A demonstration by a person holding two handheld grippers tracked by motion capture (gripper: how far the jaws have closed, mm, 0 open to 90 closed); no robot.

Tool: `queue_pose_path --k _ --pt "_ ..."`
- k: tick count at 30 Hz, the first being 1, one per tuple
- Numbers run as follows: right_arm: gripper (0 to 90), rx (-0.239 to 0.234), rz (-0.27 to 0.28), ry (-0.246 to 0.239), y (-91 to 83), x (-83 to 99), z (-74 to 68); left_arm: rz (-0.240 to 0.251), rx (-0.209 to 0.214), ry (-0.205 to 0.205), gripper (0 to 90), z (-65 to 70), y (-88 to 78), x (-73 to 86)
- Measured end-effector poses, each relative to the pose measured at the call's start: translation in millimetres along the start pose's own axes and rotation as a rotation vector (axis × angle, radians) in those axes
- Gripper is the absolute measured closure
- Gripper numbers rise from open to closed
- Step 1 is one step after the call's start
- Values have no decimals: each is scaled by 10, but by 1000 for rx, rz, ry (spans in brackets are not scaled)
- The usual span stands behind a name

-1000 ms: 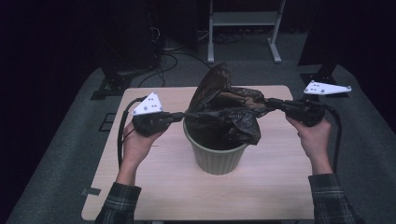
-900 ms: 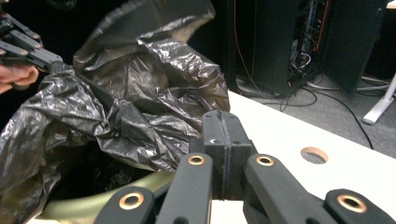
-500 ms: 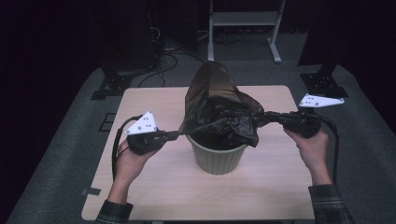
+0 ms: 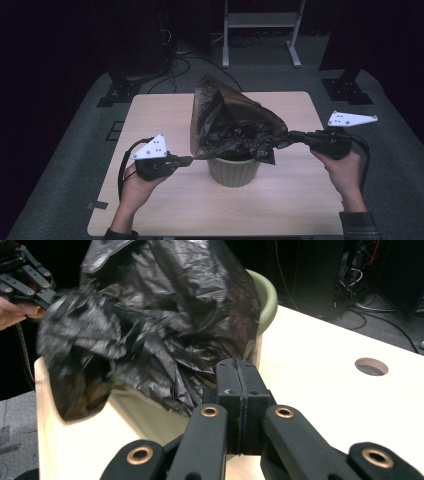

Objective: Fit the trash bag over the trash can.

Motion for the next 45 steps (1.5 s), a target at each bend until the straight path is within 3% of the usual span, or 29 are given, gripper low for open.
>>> queue_pose_path --k 6,10,11,12,14,20,27,31,33,34,35,43,45 --pt "899 -13 -5 1 -85 107 -122 2 2 -4 898 81 -55 81" --pt "899 -14 -14 -5 -49 104 -155 56 -13 0 896 59 -74 -38" --pt "899 -16 -13 -7 -41 100 -152 71 -25 6 878 38 -75 -94" --pt "899 -20 -12 -4 -32 95 -156 82 -35 7 802 21 -69 -145" --pt "899 -27 -7 -11 -22 86 -170 98 -40 24 768 -12 -51 -251" --pt "899 -33 -7 -8 16 81 -171 119 -78 90 624 -136 129 -570" --pt "899 -40 -4 -8 31 68 -162 98 -52 134 572 -281 449 -817" --pt "899 -44 3 -8 33 56 -158 37 -37 137 606 -363 672 -800" --pt "899 -49 10 -5 29 47 -161 14 -10 133 748 -371 750 -760" --pt "899 -49 11 -4 25 43 -161 14 7 128 853 -361 753 -750" --pt "899 -49 11 -4 20 40 -162 25 21 111 896 -343 743 -745" --pt "899 -71 24 -3 -68 42 -250 112 100 60 898 -90 325 -665" --pt "899 -81 16 -7 -53 59 -312 101 106 69 898 6 247 -601"
Point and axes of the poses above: each handheld gripper's, and its own axes: y roughly forward along the jaws, x roughly out of its underside, z roughly to its right, the point moved 8 cm from there along y, roughly forward along the jaws, and after that the axes turned 4 degrees about -x, right-handed, at the moved point
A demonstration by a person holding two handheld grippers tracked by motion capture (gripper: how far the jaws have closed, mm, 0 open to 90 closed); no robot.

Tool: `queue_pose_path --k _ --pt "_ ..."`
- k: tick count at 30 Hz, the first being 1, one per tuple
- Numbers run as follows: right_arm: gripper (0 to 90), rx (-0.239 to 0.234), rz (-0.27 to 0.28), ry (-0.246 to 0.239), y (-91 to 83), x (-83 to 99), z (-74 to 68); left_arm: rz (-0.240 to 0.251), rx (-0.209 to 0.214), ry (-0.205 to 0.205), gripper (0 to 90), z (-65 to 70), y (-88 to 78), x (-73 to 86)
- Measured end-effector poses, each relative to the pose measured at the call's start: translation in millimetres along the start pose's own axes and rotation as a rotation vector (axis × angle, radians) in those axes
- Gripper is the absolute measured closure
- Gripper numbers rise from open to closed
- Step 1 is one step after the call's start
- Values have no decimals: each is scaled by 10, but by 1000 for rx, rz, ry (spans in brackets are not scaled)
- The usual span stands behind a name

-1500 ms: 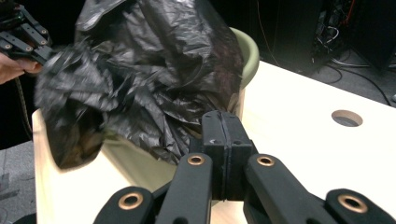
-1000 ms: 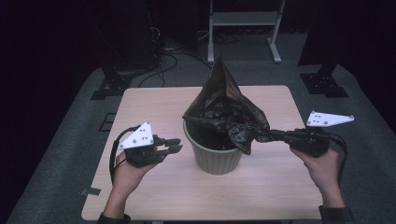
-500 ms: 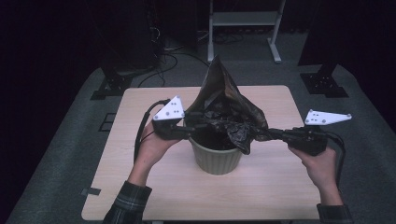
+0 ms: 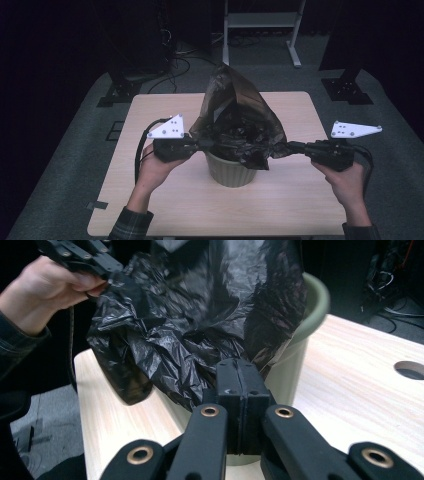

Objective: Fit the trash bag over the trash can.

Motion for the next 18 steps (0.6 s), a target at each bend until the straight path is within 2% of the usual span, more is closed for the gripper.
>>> queue_pose_path --k 4,7,11,18 --pt "900 -10 -29 6 71 96 -109 -7 22 -14 898 198 -66 161" --pt "899 -12 -55 13 115 209 -157 -8 27 -41 898 263 -56 311" --pt "899 13 -81 26 169 339 -119 -35 24 -66 899 241 25 485" --pt "899 8 -97 74 260 463 22 -72 3 -97 898 152 150 683"
Point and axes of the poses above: each handheld gripper's, and its own axes: y roughly forward along the jaws, x roughly out of its underside, z roughly to its right, the point moved 8 cm from there along y, roughly forward along the jaws, and after that the axes turned 4 degrees about -x, right-handed, at the moved point
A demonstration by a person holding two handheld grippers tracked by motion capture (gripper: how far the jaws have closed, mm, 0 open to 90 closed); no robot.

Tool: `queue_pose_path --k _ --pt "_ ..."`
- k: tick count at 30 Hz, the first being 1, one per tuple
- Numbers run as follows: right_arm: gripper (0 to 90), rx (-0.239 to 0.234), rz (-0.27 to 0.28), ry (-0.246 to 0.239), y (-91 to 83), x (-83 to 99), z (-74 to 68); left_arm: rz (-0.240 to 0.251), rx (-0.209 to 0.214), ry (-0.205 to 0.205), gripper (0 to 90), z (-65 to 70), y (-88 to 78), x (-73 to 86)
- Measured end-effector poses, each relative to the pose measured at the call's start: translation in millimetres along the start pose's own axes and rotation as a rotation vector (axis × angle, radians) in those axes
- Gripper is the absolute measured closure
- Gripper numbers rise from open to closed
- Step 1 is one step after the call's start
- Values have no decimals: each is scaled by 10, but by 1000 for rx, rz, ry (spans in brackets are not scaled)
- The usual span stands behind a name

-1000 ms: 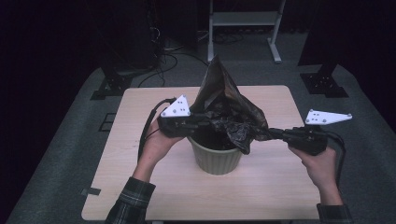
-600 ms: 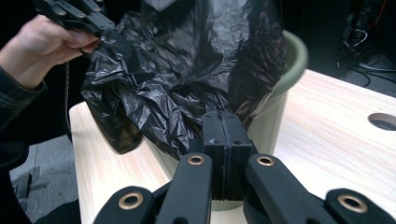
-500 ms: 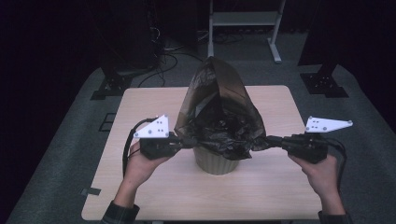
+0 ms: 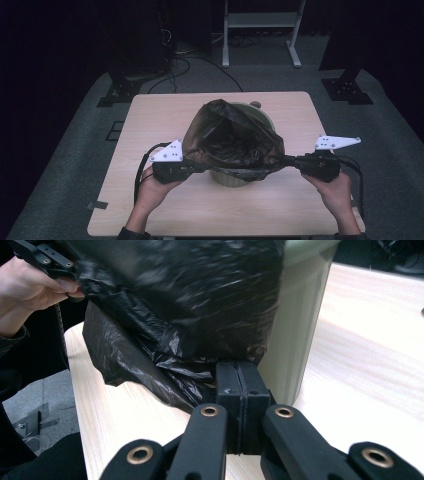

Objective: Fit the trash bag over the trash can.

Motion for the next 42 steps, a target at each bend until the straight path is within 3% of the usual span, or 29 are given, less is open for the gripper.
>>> queue_pose_path --k 7,8,9,13,17,21,26,34,41,42 --pt "898 -6 -45 42 152 204 88 -43 -28 -14 897 -85 124 176" --pt "876 -8 -46 46 160 215 91 -38 -39 -7 897 -85 107 155" --pt "760 1 -40 44 137 197 95 -32 -42 -3 897 -85 94 140" --pt "642 23 35 48 -60 56 100 2 -45 -2 897 -80 3 76" --pt "591 28 114 36 -305 -117 72 12 -45 -1 897 -79 -27 59" --pt "492 -1 159 0 -399 -323 -70 12 -48 8 897 -68 -19 30" --pt "391 -44 155 -86 -254 -632 -359 13 -46 13 897 -63 -6 8" --pt "358 -128 174 -167 5 -1021 -715 17 -40 14 897 -53 -9 2" --pt "355 -115 115 -191 353 -1097 -772 14 -35 20 897 -43 4 -1" --pt "407 -109 110 -189 382 -1094 -763 13 -34 20 897 -43 4 -1"
Point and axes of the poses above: each handheld gripper's, and its own axes: y roughly forward along the jaws, x roughly out of its underside, z roughly to its right, the point moved 8 cm from there along y, roughly forward along the jaws, and after that the axes turned 4 degrees about -x, right-handed, at the moved point
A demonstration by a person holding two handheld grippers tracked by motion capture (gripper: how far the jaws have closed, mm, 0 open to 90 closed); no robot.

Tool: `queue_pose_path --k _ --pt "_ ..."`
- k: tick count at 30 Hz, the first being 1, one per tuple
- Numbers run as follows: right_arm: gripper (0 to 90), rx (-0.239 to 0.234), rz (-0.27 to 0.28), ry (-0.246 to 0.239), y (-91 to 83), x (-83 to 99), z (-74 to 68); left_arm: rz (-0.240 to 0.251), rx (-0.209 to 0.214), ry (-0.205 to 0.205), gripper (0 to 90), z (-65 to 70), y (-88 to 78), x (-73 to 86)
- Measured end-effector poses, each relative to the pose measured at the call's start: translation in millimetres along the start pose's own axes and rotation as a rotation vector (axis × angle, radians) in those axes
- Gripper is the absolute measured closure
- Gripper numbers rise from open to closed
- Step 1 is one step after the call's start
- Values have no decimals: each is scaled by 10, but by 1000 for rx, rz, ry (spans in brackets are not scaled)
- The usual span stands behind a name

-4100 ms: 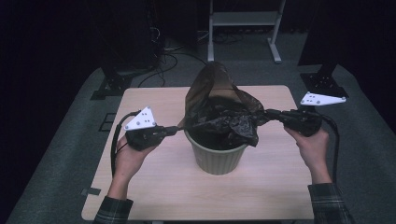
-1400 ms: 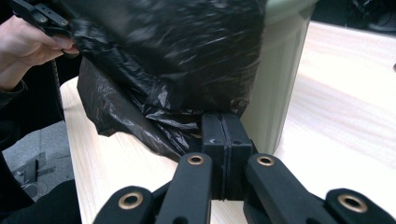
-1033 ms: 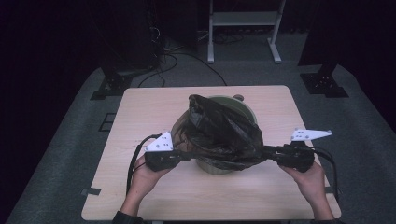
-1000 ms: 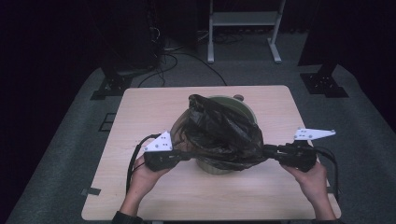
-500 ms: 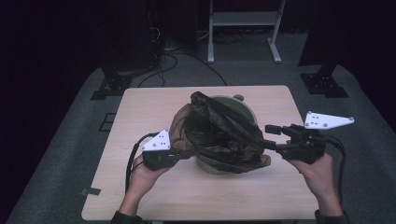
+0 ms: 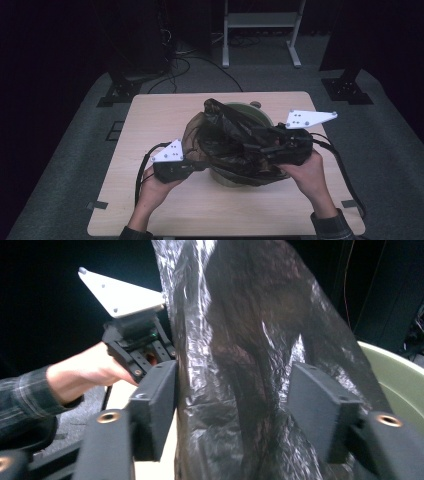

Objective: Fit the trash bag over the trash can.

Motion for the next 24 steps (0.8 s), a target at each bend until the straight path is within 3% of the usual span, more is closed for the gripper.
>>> queue_pose_path --k 2,4,7,8,12,14,17,21,24 --pt "504 5 -11 -11 50 20 20 -1 1 -1 896 1 1 1" --pt "732 13 -22 -18 75 40 45 1 3 -4 896 2 2 2" --pt "889 29 -20 -28 75 39 93 2 5 -4 896 5 -6 1" --pt "899 37 -21 -28 69 37 113 8 5 -5 896 9 -11 -6" --pt "900 54 -18 -23 57 24 192 29 1 -4 744 40 -106 -85" --pt "900 57 -18 -20 56 20 217 62 18 7 728 94 -209 -181" --pt "900 61 -15 -22 47 11 249 102 3 40 721 131 -396 -348" --pt "900 68 -11 -17 18 -11 293 167 -108 59 654 -10 -585 -567" --pt "900 74 -8 -10 -8 -27 341 185 -169 36 560 -176 -625 -657"
Point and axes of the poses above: each handheld gripper's, and its own axes: y roughly forward along the jaws, x roughly out of its underside, z roughly to its right, the point moved 8 cm from there along y, roughly forward along the jaws, and after that the axes turned 4 degrees about -x, right-handed, at the moved point
